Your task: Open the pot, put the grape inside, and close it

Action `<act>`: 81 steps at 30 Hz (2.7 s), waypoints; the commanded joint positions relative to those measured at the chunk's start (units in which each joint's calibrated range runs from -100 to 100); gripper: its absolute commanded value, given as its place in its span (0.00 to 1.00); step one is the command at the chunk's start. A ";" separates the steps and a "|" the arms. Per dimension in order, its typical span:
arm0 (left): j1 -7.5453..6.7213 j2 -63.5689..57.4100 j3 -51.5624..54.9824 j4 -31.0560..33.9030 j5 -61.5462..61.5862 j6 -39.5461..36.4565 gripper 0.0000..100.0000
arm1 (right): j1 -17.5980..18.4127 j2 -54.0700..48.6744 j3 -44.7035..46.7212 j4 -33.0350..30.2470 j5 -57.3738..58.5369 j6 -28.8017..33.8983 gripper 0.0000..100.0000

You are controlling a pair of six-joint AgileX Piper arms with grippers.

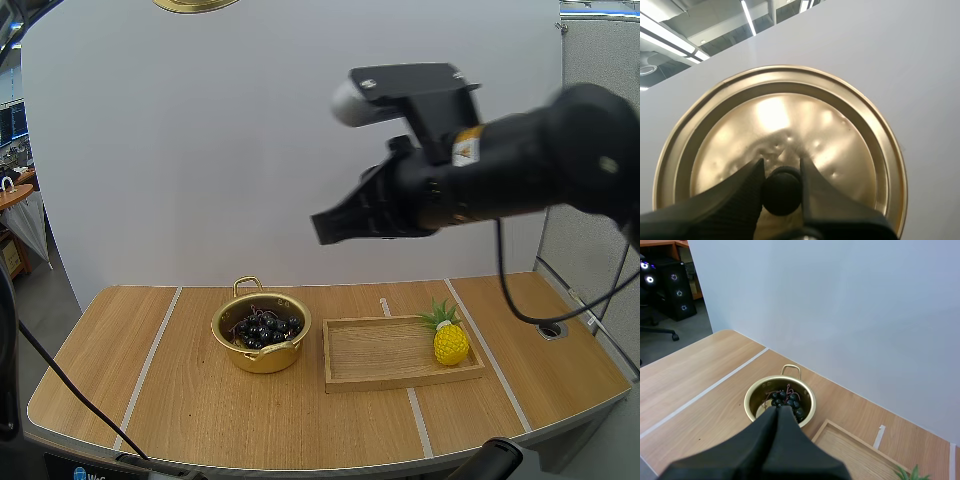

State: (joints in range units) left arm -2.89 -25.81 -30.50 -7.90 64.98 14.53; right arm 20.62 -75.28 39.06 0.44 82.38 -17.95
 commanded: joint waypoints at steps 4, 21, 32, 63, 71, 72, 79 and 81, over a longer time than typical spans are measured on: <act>-0.15 -0.36 -0.49 -0.23 -2.58 -0.68 0.00 | -0.11 -8.81 5.47 0.09 7.65 0.01 0.00; -0.15 -0.36 -0.49 -1.06 -2.45 -0.68 0.00 | -6.23 -16.96 14.08 3.32 9.39 0.80 0.00; -0.15 -1.49 -0.49 -1.24 35.02 -0.68 0.00 | -7.68 -16.96 14.80 4.37 9.39 0.80 0.00; -0.15 8.32 35.31 -4.27 35.02 7.39 0.00 | -7.75 -16.96 14.80 4.48 9.39 0.46 0.00; -0.15 12.74 46.10 -7.16 35.02 15.16 0.00 | -8.12 -16.96 14.80 4.48 9.39 -0.46 0.00; -0.15 13.25 47.20 -7.28 35.02 15.77 0.00 | -8.15 -16.96 14.80 4.48 9.39 -0.55 0.00; -0.15 18.92 50.30 -7.50 26.32 17.64 0.00 | -8.23 -16.96 14.80 4.48 9.39 -0.85 0.00; -0.15 20.72 50.30 -8.59 25.36 18.42 0.00 | -8.23 -16.96 14.80 4.48 9.39 -1.06 0.00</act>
State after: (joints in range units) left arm -2.89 -6.55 19.59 -14.20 93.36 32.12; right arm 12.61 -91.83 53.69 5.12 92.23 -17.97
